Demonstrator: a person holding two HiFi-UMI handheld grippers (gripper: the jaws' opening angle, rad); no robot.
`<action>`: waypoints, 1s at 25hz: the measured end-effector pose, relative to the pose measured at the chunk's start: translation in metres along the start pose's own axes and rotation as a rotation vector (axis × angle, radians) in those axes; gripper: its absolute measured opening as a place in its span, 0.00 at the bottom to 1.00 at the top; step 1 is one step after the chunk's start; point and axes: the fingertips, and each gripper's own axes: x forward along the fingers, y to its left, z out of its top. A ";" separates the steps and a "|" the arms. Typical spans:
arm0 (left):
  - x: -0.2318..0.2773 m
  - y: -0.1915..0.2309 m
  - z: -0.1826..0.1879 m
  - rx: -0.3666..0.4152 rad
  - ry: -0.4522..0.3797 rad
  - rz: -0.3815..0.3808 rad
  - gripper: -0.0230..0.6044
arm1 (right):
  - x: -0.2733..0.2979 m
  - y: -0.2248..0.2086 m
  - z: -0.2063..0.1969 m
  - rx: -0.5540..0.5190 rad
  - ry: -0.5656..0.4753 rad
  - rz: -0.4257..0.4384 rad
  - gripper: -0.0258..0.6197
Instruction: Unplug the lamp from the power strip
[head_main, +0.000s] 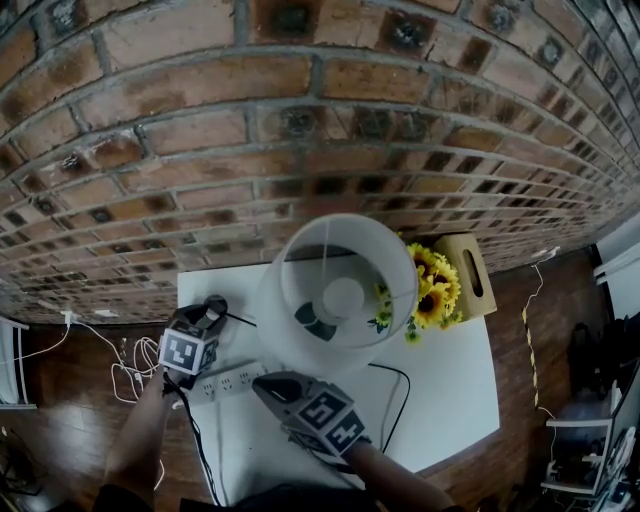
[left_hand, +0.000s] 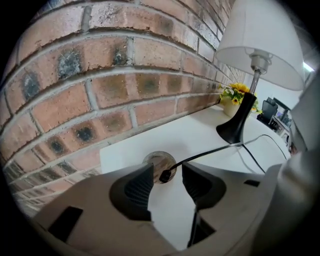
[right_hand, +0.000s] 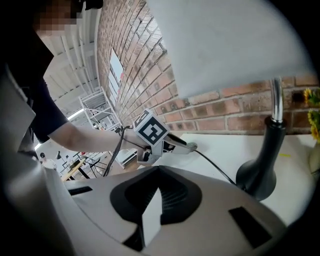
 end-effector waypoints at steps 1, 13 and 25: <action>0.000 -0.001 0.000 0.000 -0.003 -0.005 0.35 | 0.001 0.001 0.000 -0.002 0.000 0.003 0.04; -0.045 -0.007 0.014 -0.133 -0.106 -0.050 0.21 | 0.002 0.017 0.004 -0.023 -0.007 0.030 0.04; -0.093 -0.010 0.014 -0.246 -0.194 -0.037 0.07 | -0.025 0.042 0.014 -0.079 -0.064 0.047 0.04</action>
